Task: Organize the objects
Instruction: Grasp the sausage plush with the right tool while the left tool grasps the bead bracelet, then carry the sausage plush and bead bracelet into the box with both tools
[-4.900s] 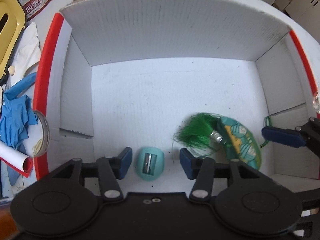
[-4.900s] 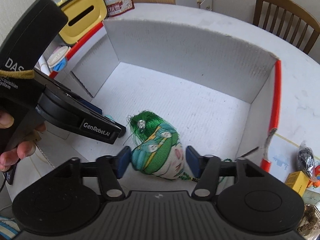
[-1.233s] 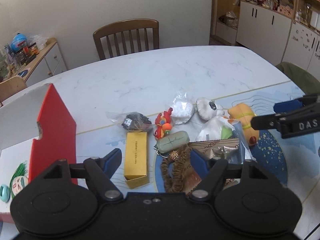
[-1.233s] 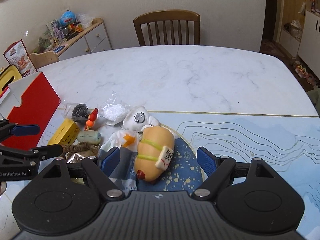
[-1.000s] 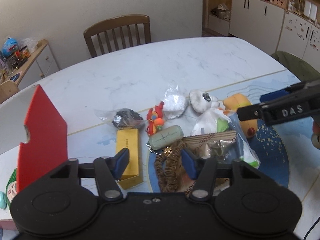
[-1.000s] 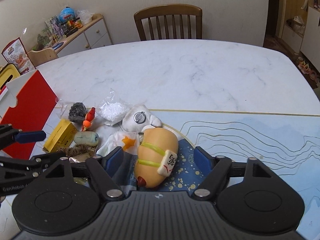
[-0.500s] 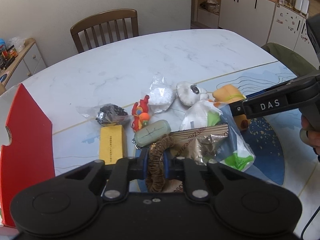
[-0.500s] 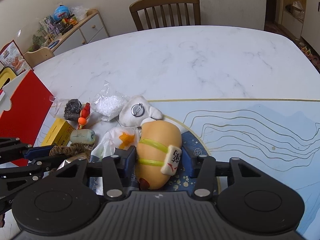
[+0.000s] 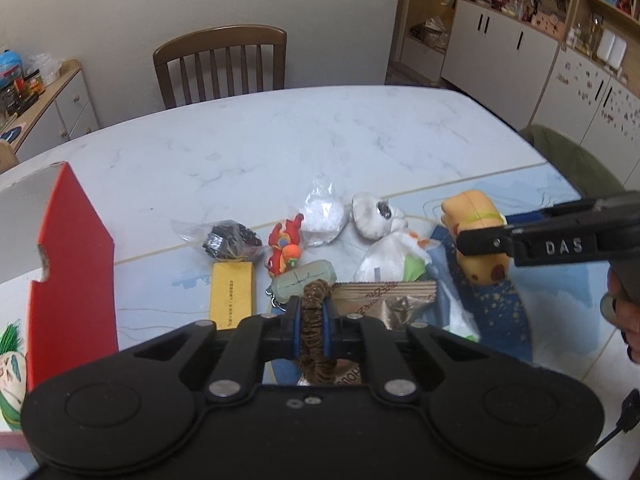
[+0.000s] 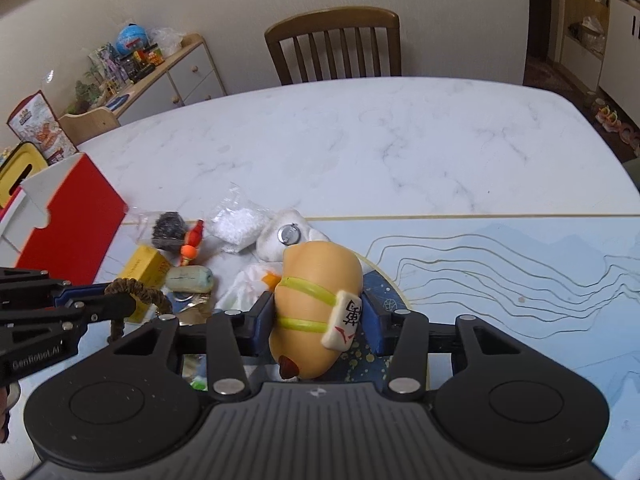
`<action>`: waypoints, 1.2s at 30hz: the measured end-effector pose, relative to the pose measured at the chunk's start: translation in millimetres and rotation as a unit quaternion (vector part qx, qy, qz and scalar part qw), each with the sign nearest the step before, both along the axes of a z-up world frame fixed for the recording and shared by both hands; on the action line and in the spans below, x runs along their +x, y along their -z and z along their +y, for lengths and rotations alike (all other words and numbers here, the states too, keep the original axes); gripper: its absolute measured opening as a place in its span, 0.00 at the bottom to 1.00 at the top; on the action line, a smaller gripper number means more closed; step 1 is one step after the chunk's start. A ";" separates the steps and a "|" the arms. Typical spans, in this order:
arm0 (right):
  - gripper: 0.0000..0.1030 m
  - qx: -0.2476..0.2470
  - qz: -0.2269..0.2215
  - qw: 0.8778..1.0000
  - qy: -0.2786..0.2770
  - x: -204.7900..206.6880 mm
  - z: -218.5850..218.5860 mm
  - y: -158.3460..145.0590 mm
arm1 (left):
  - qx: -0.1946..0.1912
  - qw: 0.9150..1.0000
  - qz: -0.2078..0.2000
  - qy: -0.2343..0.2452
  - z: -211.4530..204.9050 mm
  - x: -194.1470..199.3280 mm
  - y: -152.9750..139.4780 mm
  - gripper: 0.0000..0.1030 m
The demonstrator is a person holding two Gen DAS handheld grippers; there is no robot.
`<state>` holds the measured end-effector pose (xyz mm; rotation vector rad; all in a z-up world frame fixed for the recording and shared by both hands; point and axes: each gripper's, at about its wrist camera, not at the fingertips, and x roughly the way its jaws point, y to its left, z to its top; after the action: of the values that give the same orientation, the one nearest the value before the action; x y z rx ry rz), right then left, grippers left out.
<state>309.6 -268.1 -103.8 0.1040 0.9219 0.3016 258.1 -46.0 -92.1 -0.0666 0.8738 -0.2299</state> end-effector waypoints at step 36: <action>0.44 0.008 -0.054 0.991 -0.125 -72.9 160.5 -113.6 | -0.057 0.995 -0.013 -0.084 137.8 -60.7 -73.1 0.08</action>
<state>236.7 -107.5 9.8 -0.0145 0.8246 0.5422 197.4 91.8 -19.0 -0.2430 0.8242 -0.1223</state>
